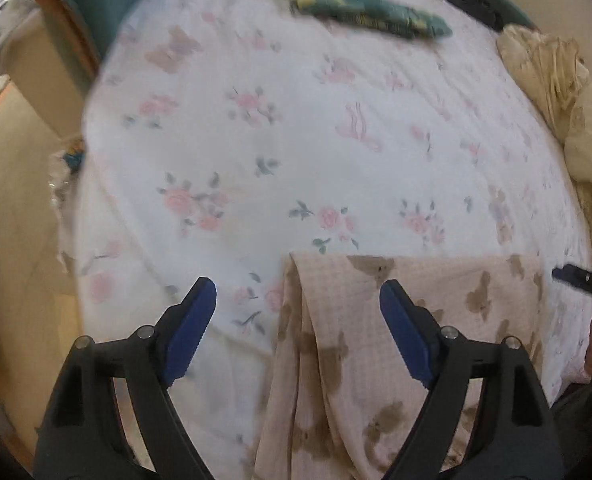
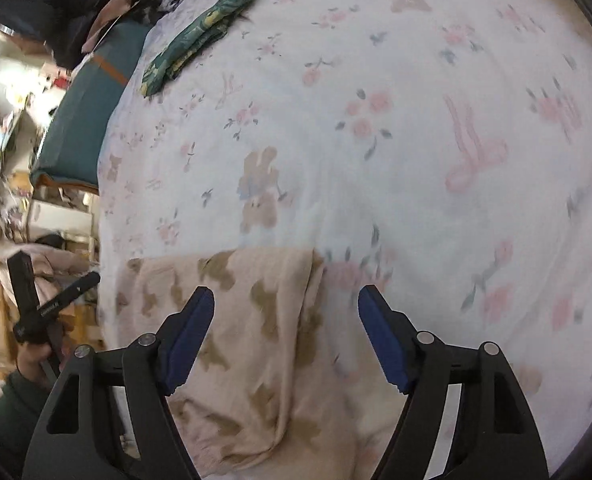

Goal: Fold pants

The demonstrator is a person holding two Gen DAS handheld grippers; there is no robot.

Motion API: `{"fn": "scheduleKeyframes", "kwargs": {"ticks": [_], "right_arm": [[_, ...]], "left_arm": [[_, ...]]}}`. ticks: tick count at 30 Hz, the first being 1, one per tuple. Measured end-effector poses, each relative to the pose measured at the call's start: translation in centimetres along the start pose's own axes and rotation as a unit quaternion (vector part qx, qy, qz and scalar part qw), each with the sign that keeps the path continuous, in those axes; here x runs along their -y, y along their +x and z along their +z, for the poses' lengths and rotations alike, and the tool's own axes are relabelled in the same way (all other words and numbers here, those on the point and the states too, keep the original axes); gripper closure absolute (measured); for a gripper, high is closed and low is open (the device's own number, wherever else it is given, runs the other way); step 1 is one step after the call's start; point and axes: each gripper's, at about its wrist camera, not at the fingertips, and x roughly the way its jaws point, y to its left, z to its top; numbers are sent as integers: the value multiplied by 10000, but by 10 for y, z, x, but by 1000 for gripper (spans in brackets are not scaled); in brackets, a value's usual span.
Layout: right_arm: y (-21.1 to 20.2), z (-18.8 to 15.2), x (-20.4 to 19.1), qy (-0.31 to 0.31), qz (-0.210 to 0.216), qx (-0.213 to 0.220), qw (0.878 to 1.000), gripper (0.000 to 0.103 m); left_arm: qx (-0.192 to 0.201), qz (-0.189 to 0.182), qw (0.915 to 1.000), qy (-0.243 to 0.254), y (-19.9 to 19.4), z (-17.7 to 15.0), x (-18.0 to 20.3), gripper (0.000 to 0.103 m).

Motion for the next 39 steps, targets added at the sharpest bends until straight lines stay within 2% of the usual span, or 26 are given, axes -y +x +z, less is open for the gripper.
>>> {"fn": "scheduleKeyframes", "kwargs": {"ticks": [2,7,8,9,10,11,13,14,15,16,17,20,21,22,24,25,26,27,31,34,36,39], "right_arm": [[7,6,4,-133,9,-100,9999,27],[39,10,11,-17,257,-607,9978,27],[45,10,13,-8,241,-636,9977,27],[46,10,11,-81,223,-609,9979,29],[44,10,10,-163,197,-590,9979,32],[45,10,8,-246,171,-599,9978,36],[49,10,5,-261,430,-780,9957,62],[54,9,2,-326,468,-926,9941,81],[56,7,-3,-488,294,-955,9938,86],[57,6,-6,-608,214,-942,9935,90],[56,6,-9,-683,227,-906,9933,95],[42,14,-16,-835,226,-572,9946,97],[37,16,-18,-903,170,-428,9948,97],[25,19,-22,-1027,55,-73,9947,97],[-5,25,-33,-1290,56,793,9884,97],[-16,27,-35,-1344,33,1028,9856,97],[-21,28,-35,-1385,50,1097,9843,97],[-23,29,-35,-1388,86,1115,9840,97],[-28,22,-32,-1669,80,982,9810,97],[-34,14,-34,-1828,132,917,9788,97],[-42,7,-38,-1906,221,900,9773,97],[-51,-13,-43,-2083,170,721,9753,97]], "left_arm": [[-186,78,9996,182,9,-2,4,22],[-190,17,9983,550,25,9,9,23],[-240,15,9983,523,27,9,10,35],[-323,-78,9980,532,29,11,13,53],[-433,-154,9968,660,32,12,19,57],[-447,-84,9952,867,34,13,26,57],[-461,15,9928,1106,37,14,35,57],[-496,-42,9917,1185,38,15,38,66],[-536,-134,9896,1329,39,16,43,84],[-506,-110,9879,1459,40,16,47,95],[-421,-65,9872,1537,40,17,50,97],[-271,87,9868,1596,38,18,58,98],[-95,129,9869,1604,33,21,60,98],[244,100,9873,1564,20,27,61,98],[1039,61,9819,1584,-11,37,64,98],[1458,-28,9756,1642,-28,40,65,98],[1712,7,9694,1757,-39,41,69,98],[1789,20,9665,1842,-43,41,71,98],[1585,-165,9687,1903,-45,35,64,98],[1505,-347,9668,2037,-51,28,61,98],[1561,-427,9610,2241,-58,16,66,98],[1537,-500,9472,2770,-71,-9,71,98]]}}
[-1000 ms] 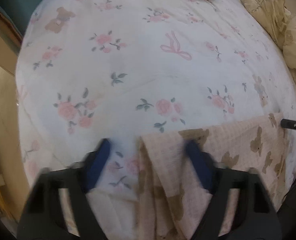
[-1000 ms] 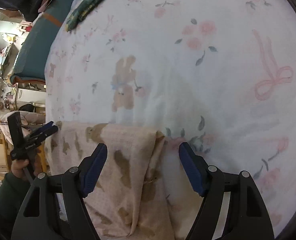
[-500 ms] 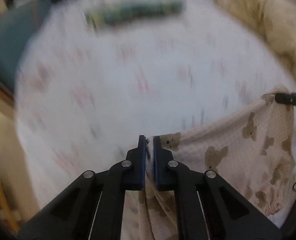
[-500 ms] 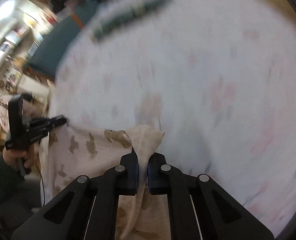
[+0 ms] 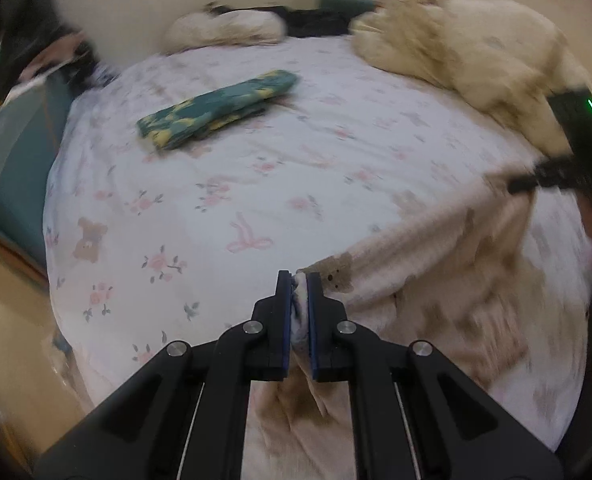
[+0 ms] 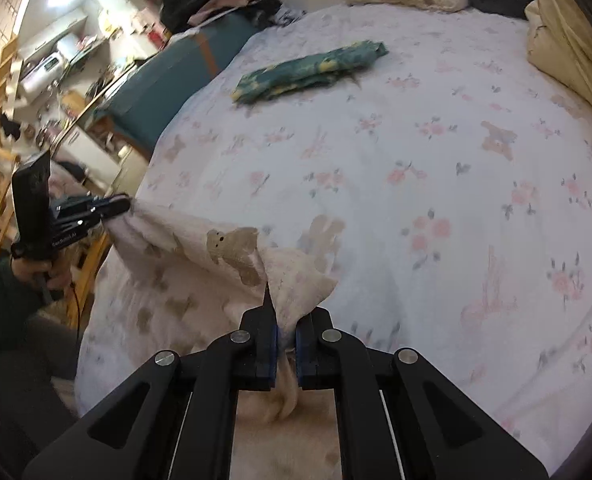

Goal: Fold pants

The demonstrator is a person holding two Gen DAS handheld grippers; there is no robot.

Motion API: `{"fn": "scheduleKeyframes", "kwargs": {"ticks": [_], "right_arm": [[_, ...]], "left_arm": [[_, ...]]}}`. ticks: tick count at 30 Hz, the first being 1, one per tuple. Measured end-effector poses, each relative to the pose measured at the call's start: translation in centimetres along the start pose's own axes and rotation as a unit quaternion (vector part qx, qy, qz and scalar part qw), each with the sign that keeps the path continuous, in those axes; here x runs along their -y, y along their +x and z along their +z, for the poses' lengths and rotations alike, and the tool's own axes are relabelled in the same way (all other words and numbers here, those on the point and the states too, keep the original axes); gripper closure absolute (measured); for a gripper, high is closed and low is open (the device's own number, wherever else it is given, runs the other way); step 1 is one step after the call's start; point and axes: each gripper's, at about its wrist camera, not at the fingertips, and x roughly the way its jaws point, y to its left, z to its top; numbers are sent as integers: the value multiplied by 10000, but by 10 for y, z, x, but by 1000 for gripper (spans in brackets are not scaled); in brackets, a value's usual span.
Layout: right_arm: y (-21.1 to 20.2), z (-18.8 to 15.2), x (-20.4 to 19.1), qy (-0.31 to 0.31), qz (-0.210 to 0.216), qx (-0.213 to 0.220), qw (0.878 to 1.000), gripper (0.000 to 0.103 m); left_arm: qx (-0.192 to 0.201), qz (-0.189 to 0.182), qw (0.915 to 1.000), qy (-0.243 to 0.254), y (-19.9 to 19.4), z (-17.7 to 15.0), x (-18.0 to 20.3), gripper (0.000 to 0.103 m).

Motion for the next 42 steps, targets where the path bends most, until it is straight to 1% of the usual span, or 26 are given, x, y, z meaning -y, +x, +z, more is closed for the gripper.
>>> {"fn": "scheduleKeyframes", "kwargs": {"ticks": [4,6,8,11,13,14,15,16,17,18,19,20,21,24,25,27,28,29,30,32,33,35,36,38,40,42], "right_arm": [[-10,-19,-22,-286,-116,-134,9994,97],[-12,-30,-37,-457,-137,-297,9984,97],[-10,-43,-52,-684,-168,-603,9957,97],[3,-66,-64,-822,-274,-1308,9876,97],[4,-72,-69,-902,-418,-1391,9853,96],[2,-73,-72,-967,-418,-1382,9848,93],[0,-73,-72,-966,-395,-1397,9847,91],[-2,-73,-72,-916,-406,-1509,9835,85],[-3,-73,-71,-883,-400,-1650,9815,73],[-6,-76,-70,-889,-422,-1880,9772,57],[-11,-78,-73,-973,-470,-1910,9756,54],[-17,-79,-76,-1069,-511,-1876,9751,54],[-23,-78,-78,-1106,-555,-1782,9762,55],[-46,-67,-82,-737,-587,-929,9912,54],[-46,-62,-83,-547,-615,-731,9939,54],[-33,-56,-83,-71,-674,-583,9960,56],[-18,-57,-83,212,-665,-638,9955,58],[-5,-59,-84,345,-638,-727,9947,66],[17,-66,-86,409,-622,-912,9930,67],[47,-77,-89,309,-699,-1298,9886,69],[66,-87,-88,126,-1097,-1619,9806,69],[81,-97,-82,-104,-1832,-1904,9644,69],[86,-101,-76,-226,-2162,-2041,9545,69],[76,-98,-60,135,-2033,-2023,9579,69],[60,-96,-41,524,-2233,-1911,9544,68],[41,-92,-23,1169,-1977,-1659,9590,67]], "left_arm": [[-29,-114,9991,406,-22,-22,15,98],[-64,-212,9986,481,-30,-32,20,98],[-148,-342,9973,626,-36,-43,25,98],[-769,-480,9921,872,-28,-65,33,94],[-1206,-441,9869,973,-23,-77,38,92],[-1285,-395,9863,958,-23,-78,38,91],[-1370,-371,9860,879,-23,-79,37,79],[-1494,-402,9856,688,-24,-78,34,69],[-1580,-527,9849,471,-27,-76,30,45],[-1695,-756,9825,166,-28,-76,23,27],[-1785,-1097,9775,-236,-31,-78,14,25],[-1730,-1370,9733,-625,-34,-76,6,25],[-1644,-1382,9727,-876,-36,-74,1,25],[-1112,-807,9798,-1456,-39,-60,-3,25],[-1046,-627,9793,-1614,-34,-56,1,25],[-1078,-499,9793,-1638,-20,-48,17,25],[-1132,-403,9806,-1552,-12,-47,31,25],[-1236,-322,9815,-1426,-3,-47,42,25],[-1329,-262,9824,-1287,6,-49,55,25],[-1573,-327,9823,-965,25,-57,78,25],[-1727,-243,9822,-701,35,-63,89,25],[-1883,201,9814,-305,48,-76,97,24],[-2017,317,9786,-265,55,-84,94,22],[-2202,273,9720,-773,56,-91,74,16],[-2302,650,9622,-1300,45,-94,47,16],[-2064,897,9555,-1906,25,-94,20,18]]}}
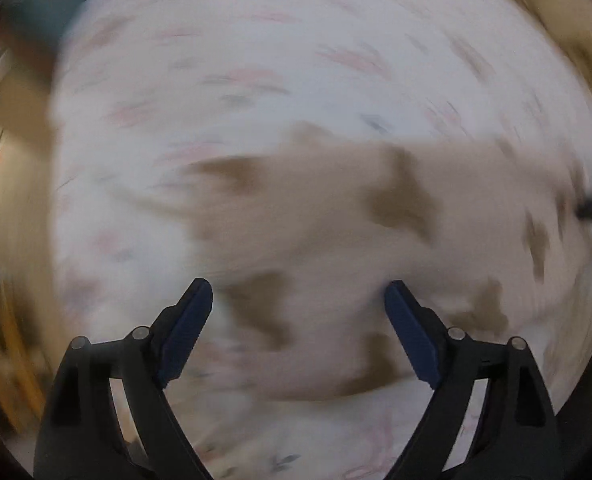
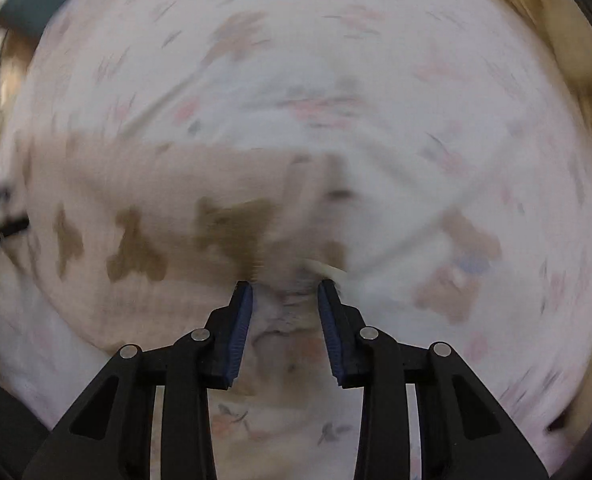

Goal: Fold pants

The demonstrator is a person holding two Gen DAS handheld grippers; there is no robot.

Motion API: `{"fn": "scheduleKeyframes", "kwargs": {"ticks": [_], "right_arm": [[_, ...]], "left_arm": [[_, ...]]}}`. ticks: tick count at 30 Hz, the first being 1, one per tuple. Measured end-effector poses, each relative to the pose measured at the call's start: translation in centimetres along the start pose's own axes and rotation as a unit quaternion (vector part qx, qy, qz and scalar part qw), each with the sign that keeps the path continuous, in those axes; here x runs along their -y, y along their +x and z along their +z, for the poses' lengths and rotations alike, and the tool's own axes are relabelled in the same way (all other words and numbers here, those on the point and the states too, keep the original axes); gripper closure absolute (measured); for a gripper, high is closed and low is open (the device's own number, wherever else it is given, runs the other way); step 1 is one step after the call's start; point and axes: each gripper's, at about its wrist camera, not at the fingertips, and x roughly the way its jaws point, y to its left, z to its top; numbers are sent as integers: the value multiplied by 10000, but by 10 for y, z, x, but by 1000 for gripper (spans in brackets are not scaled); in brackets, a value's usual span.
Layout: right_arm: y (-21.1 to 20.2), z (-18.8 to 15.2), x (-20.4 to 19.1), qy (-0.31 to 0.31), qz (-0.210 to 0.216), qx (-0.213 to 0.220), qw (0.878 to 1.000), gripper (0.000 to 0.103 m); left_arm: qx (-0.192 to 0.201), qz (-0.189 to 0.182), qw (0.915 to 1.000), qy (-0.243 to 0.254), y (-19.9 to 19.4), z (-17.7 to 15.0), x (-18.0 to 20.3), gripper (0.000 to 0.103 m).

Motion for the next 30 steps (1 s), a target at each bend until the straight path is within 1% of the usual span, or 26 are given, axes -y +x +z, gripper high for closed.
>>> {"fn": "scheduleKeyframes", "kwargs": {"ticks": [1,2,3,4,5,6,7,9,10,12,14,15,16,17,18,19,20,23,25,26,27,28,30], "right_arm": [[-13,4,16,468,349,261,9980,64],[-24,6,27,795,479,553,9941,60],[-36,8,39,1164,572,903,9874,49],[-45,10,52,1587,777,1196,9770,41],[-46,11,59,1801,935,1267,9710,22],[-45,12,66,2080,1151,1291,9627,13],[-38,14,73,2394,1395,1222,9530,13],[-26,17,75,2548,1506,956,9504,13],[-16,20,71,2461,1420,693,9563,13],[-9,21,60,2275,1292,490,9639,13],[0,24,48,2066,1311,309,9691,13],[5,25,39,1883,1302,175,9733,13],[8,21,34,1775,1292,109,9755,13],[14,19,28,1649,1306,19,9776,13],[17,18,26,1585,1313,-57,9786,13],[23,18,22,1470,1308,-183,9803,13],[25,18,20,1420,1275,-206,9814,12],[30,18,11,1237,1118,-125,9859,11],[32,14,5,1086,985,-85,9892,11],[32,13,2,1008,897,-50,9908,11],[29,11,6,974,862,-27,9915,13],[29,10,2,871,812,7,9929,15],[27,10,-4,655,848,40,9942,41]], "left_arm": [[286,-195,9974,-625,-15,0,-20,18],[520,-460,9916,-1095,-25,-1,-35,17],[747,-694,9827,-1549,-33,-2,-49,16],[928,-769,9739,-1925,-37,-4,-61,14],[979,-721,9703,-2089,-36,-5,-67,11],[999,-646,9687,-2179,-33,-4,-71,11],[990,-560,9702,-2138,-28,-3,-71,11],[865,-480,9779,-1840,-13,3,-65,11],[794,-470,9804,-1742,-6,3,-62,11],[597,-447,9848,-1568,6,-1,-54,12],[301,-517,9914,-1161,19,-5,-35,12],[323,-524,9936,-947,18,-6,-27,11],[447,-504,9951,-731,15,-8,-18,11],[493,-519,9957,-585,14,-7,-13,11],[449,-479,9968,-453,17,-6,-9,11],[429,-430,9972,-442,19,-5,-9,11],[434,-460,9968,-484,20,-4,-10,11],[403,-570,9959,-584,23,1,-12,12],[353,-652,9963,-435,27,3,-6,14],[292,-633,9973,-248,29,3,0,19],[336,-630,9974,-87,29,2,6,31],[399,-653,9970,104,26,0,13,37],[367,-881,9952,237,22,-1,20,70]]}}
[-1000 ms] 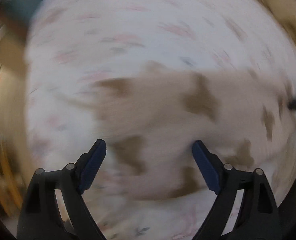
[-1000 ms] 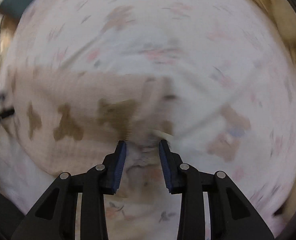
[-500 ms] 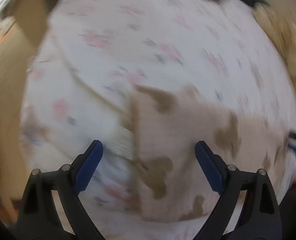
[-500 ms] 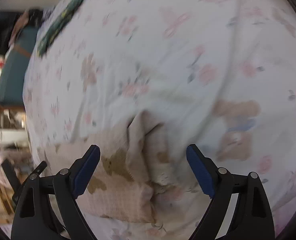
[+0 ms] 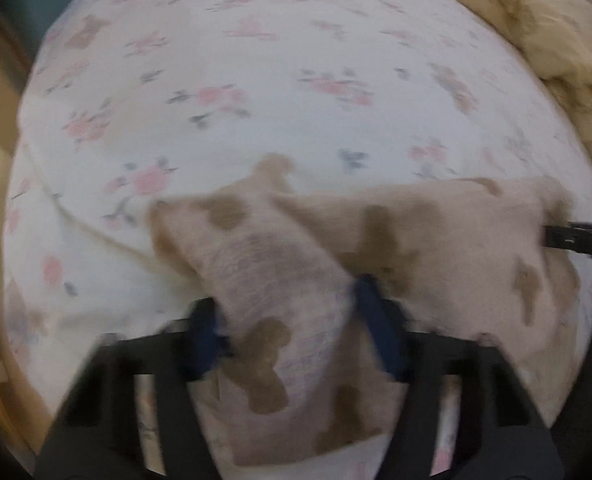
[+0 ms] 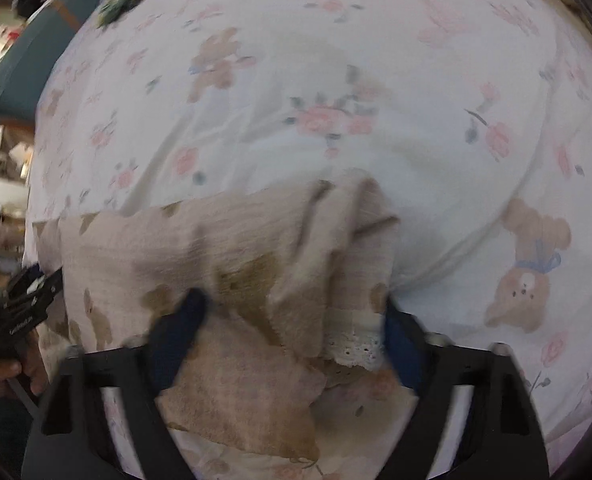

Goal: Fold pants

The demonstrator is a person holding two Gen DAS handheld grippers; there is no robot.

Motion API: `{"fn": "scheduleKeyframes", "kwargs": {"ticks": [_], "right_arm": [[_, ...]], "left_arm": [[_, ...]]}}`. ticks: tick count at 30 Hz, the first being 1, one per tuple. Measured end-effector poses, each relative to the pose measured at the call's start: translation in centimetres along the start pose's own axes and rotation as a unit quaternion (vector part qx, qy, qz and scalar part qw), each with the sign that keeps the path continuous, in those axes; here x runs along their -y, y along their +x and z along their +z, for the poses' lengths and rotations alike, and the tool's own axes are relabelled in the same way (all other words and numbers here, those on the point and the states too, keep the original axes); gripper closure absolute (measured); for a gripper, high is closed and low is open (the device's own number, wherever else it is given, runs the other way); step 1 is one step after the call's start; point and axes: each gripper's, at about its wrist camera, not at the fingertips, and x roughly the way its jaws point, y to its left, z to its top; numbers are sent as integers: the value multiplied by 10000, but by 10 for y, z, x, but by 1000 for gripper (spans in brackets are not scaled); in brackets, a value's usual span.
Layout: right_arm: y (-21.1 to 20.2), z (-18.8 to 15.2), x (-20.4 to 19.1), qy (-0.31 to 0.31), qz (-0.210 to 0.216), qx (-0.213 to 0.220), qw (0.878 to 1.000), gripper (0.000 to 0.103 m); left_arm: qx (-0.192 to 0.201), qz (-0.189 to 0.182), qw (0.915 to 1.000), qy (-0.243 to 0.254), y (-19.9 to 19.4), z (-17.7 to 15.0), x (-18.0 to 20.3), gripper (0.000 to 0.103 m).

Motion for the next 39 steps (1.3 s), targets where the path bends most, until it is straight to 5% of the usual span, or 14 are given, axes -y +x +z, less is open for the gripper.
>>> {"fn": "scheduleKeyframes", "kwargs": {"ticks": [2,6,12,18,21,24,34,39], "right_arm": [[1,-3,-10,-266,77,-78,9996,61],[-4,-7,-20,-509,47,-8,9987,90],[-48,2,-17,-453,548,668,9952,93],[-102,36,-25,-800,786,1446,9831,94],[-126,80,-39,-867,921,1909,9734,94],[-140,129,-54,-984,977,2127,9672,94],[-103,331,-120,-1936,233,2332,9527,94],[-59,418,-140,-1920,-177,2310,9536,94]], "left_arm": [[-134,-352,9993,-88,-1,-1,0,86],[-241,-718,9965,-360,-7,-4,-12,93],[433,-1061,9927,-383,-59,1,-4,94],[1308,-964,9858,-429,-112,51,-9,94],[1863,-1405,9707,-571,-137,81,-28,94],[2129,-1330,9652,-730,-143,123,-48,94],[2484,-658,9637,-726,-83,297,-96,94],[2221,-565,9674,-1083,-33,364,-131,94]]}}
